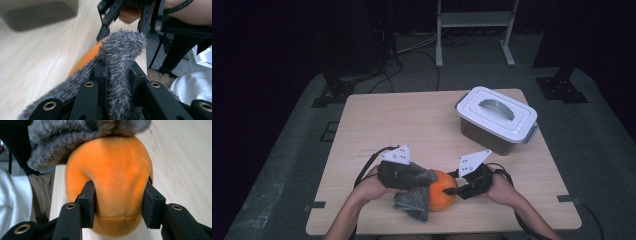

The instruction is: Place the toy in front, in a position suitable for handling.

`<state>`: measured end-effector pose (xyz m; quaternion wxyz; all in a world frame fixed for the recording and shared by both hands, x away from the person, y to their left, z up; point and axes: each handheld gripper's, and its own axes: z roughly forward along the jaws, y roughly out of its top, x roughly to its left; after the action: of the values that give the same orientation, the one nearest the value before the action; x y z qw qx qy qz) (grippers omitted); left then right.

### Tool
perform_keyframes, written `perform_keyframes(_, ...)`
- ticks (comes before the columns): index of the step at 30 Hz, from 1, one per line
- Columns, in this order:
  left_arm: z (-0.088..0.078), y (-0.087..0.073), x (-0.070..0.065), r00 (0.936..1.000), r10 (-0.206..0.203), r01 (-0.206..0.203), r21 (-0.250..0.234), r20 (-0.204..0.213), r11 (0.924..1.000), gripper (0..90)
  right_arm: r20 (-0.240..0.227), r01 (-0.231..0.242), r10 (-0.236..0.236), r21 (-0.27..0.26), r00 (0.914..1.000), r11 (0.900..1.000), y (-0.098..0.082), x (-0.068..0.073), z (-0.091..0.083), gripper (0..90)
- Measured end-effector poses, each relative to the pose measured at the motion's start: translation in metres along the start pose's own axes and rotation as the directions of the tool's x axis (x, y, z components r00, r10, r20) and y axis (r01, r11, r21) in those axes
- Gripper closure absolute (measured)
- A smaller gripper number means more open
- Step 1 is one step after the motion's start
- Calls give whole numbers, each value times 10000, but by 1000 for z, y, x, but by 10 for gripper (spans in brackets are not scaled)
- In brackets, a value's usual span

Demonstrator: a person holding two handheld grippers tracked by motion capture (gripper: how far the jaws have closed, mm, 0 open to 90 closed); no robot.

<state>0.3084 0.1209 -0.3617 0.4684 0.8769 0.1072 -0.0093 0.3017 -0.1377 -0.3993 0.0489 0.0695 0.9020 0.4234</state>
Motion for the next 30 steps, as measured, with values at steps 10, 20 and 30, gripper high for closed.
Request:
perform_keyframes(10, 13, 7, 10, 9998, -64, 77, 599, -210, 9982, 735, -177, 824, -824, -16, 9964, 9966, -4, -9, 3, 535)
perform_keyframes(20, 10, -4, 17, 9976, -263, 308, 712, -633, 9970, 734, -370, -516, 511, -128, 9980, 9986, -27, -25, -5, 421)
perform_keyframes(30, 14, -1, 14, 9980, -140, 186, 756, -610, 9970, 733, -281, -1552, 1543, -319, 9876, 9874, -31, -14, -5, 259)
